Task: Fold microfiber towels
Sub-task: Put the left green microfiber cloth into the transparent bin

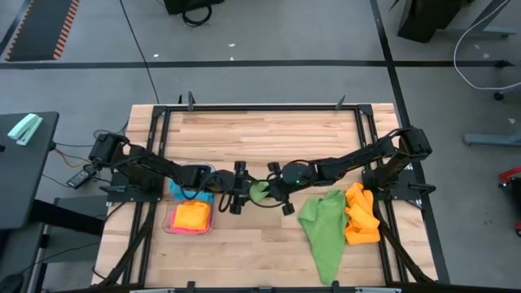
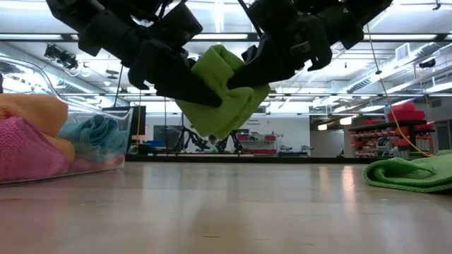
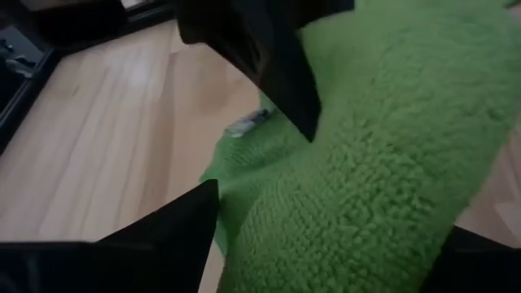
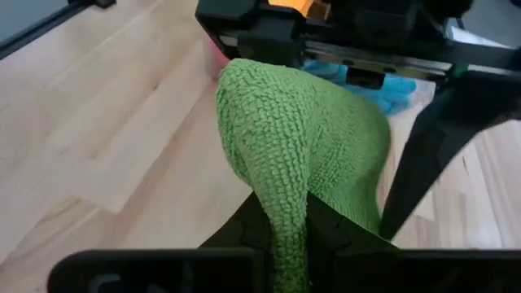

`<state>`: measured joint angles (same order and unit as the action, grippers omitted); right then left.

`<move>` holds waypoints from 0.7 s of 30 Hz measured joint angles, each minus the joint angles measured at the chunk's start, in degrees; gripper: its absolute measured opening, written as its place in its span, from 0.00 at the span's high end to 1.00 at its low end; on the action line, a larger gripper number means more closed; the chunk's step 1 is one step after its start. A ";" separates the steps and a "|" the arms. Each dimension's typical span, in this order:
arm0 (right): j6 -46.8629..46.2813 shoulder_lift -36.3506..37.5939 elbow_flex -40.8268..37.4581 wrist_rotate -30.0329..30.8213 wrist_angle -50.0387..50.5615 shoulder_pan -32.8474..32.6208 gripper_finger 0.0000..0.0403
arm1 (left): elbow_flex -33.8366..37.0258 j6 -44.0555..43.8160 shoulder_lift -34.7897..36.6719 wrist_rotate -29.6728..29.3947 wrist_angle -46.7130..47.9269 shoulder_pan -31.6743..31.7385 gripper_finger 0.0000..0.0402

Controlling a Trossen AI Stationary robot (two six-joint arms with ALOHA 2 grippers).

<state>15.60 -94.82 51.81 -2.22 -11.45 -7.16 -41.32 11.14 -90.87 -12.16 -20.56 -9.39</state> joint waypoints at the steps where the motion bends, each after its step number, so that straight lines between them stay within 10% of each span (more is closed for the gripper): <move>1: 0.06 -0.16 0.00 -0.07 -0.35 0.00 0.90 | 0.02 0.02 0.00 0.02 -0.51 0.02 0.34; 13: -1.38 -0.25 0.00 -0.20 -3.42 0.23 0.83 | 0.06 -2.78 0.09 0.24 -1.65 0.13 0.68; 21: -2.10 3.15 0.02 0.29 0.90 0.80 0.60 | 0.03 -10.77 2.16 -0.92 2.21 0.26 0.91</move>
<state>13.50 -91.68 51.83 -1.94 -10.54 -6.36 -41.29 0.37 -88.71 -13.08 -18.34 -9.13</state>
